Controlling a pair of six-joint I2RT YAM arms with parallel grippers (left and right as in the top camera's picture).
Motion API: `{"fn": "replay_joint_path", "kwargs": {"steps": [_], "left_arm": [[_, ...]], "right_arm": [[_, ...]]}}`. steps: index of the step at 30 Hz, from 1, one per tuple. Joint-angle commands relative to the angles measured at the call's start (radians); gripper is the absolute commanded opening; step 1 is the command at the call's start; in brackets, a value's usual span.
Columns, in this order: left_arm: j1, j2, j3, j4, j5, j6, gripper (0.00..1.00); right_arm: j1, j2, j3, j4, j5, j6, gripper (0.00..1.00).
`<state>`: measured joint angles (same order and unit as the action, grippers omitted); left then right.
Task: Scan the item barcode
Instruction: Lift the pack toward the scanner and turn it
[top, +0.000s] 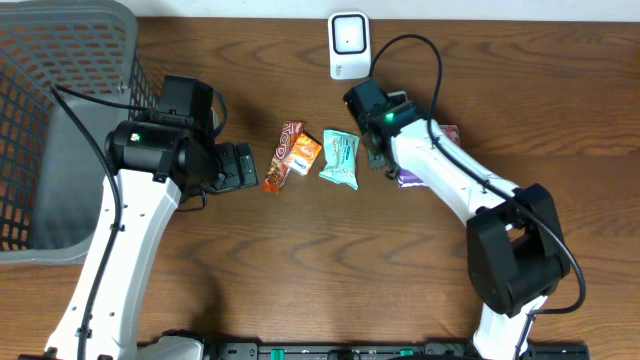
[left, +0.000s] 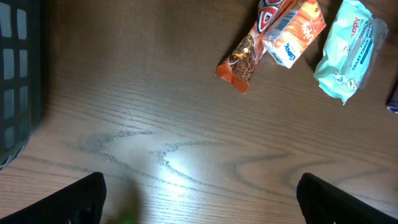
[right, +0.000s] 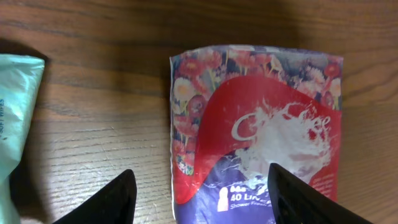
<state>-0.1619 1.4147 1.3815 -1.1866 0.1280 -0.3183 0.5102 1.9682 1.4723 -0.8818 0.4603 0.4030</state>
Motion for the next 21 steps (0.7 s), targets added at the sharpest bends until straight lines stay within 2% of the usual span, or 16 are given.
{"fn": "replay_joint_path", "kwargs": {"steps": [1,10,12,14,19,21], "left_arm": [[-0.001,0.005,0.002,-0.005,-0.006,-0.013,0.98],[-0.001,0.005,0.002,-0.005,-0.006,-0.013,0.98],[-0.001,0.005,0.002,-0.005,-0.006,-0.013,0.98],[-0.001,0.005,0.002,-0.005,-0.006,-0.013,0.98],[-0.001,0.005,0.002,-0.005,-0.006,-0.013,0.98],[-0.001,0.005,0.002,-0.005,-0.006,-0.013,0.98]], "right_arm": [[0.011,-0.002,-0.054,0.035,0.077,0.056,0.64],[0.003,-0.002,-0.204,0.174,0.108,0.016,0.63],[-0.002,-0.002,-0.224,0.190,0.082,0.019,0.66],[-0.008,-0.002,-0.229,0.190,0.052,0.018,0.63],[-0.012,-0.003,-0.223,0.175,0.012,0.004,0.01],[-0.016,-0.003,-0.203,0.157,-0.044,0.004,0.01]]}}
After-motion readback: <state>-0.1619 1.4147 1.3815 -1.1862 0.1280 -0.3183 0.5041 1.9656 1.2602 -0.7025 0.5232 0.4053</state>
